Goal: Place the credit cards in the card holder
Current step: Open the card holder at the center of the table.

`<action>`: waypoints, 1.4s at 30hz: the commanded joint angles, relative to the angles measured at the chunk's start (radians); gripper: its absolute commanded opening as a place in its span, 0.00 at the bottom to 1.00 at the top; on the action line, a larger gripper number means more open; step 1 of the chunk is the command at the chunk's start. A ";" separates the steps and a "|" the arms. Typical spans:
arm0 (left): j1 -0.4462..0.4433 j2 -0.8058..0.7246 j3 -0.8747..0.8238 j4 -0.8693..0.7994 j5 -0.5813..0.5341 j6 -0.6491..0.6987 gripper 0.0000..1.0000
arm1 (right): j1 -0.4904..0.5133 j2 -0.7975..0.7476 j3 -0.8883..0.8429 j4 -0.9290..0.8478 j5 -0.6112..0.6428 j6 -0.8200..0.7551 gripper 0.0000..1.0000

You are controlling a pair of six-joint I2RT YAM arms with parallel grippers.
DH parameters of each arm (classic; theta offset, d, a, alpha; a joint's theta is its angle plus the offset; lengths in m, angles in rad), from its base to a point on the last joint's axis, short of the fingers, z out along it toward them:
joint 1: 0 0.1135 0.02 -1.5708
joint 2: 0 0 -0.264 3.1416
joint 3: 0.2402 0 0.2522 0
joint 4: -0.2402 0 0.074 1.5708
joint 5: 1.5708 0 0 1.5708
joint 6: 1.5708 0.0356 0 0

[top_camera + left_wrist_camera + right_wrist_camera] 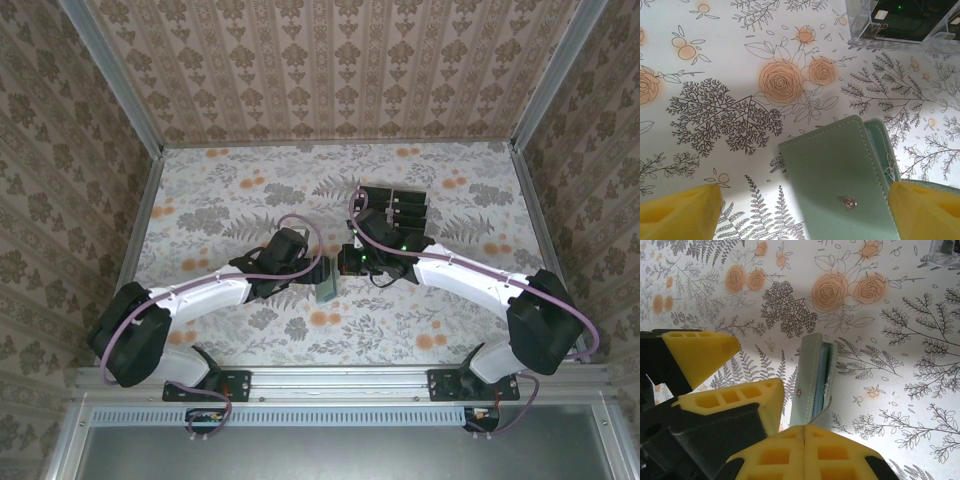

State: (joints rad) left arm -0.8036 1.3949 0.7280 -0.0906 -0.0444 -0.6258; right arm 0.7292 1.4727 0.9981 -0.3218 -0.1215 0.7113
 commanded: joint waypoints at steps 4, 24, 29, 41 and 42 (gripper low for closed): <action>0.006 0.022 0.034 0.031 0.021 -0.022 0.88 | 0.012 -0.044 0.043 -0.039 -0.013 0.010 0.00; 0.010 -0.021 -0.085 0.017 -0.071 -0.059 0.88 | -0.026 -0.072 -0.075 -0.019 0.037 0.010 0.00; 0.018 -0.025 -0.133 0.003 -0.100 -0.073 0.86 | -0.048 -0.068 -0.156 0.044 0.041 0.016 0.00; 0.018 -0.039 -0.200 -0.020 -0.158 -0.108 0.85 | -0.088 0.037 -0.326 0.214 0.081 0.033 0.00; 0.018 -0.040 -0.207 -0.020 -0.160 -0.111 0.85 | -0.089 0.048 -0.328 0.219 0.084 0.035 0.00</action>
State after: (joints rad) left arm -0.7902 1.3769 0.5449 -0.0826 -0.1696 -0.7120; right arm 0.6456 1.4921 0.6861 -0.1547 -0.0734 0.7334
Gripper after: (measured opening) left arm 0.849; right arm 0.068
